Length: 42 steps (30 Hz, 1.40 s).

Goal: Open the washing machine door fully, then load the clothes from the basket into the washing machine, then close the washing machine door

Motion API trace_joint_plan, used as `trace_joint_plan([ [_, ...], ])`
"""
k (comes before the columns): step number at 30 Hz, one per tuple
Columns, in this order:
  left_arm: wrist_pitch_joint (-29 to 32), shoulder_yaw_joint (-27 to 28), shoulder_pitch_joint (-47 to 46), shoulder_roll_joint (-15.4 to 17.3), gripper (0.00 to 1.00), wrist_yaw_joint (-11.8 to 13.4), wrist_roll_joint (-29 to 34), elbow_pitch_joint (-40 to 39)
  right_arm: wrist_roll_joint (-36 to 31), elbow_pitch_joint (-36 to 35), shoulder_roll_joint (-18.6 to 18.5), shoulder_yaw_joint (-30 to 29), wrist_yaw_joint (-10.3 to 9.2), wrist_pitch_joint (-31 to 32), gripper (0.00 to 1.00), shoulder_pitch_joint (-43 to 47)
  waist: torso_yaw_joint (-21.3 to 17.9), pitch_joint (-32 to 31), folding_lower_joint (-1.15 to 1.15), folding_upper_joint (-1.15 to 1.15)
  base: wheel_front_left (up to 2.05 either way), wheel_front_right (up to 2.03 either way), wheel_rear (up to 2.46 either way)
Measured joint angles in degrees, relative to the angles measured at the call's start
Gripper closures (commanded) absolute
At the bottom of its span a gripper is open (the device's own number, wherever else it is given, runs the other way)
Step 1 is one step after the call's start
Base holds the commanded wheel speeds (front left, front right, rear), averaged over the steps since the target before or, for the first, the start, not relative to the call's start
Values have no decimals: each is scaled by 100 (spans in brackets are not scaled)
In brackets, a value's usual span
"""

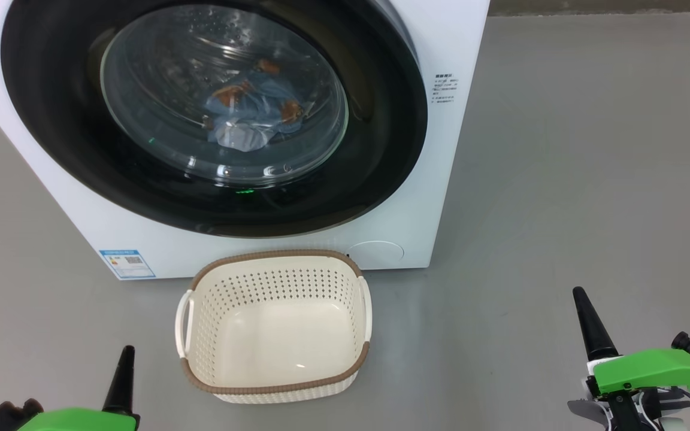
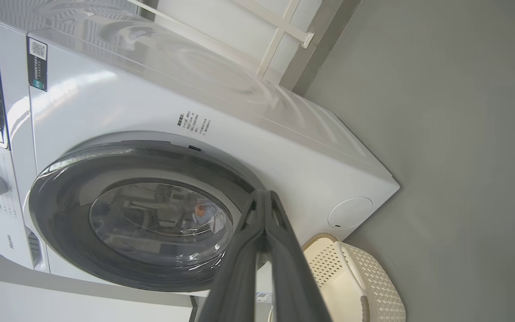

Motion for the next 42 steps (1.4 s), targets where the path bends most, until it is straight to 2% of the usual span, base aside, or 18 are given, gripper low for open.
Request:
trace_joint_plan([
  [42, 667, 183, -29, -91, 100, 0, -2376, -107, 2303, -469, 105, -315, 0, 656, 100, 358, 163, -281, 0, 0, 0, 0, 0],
])
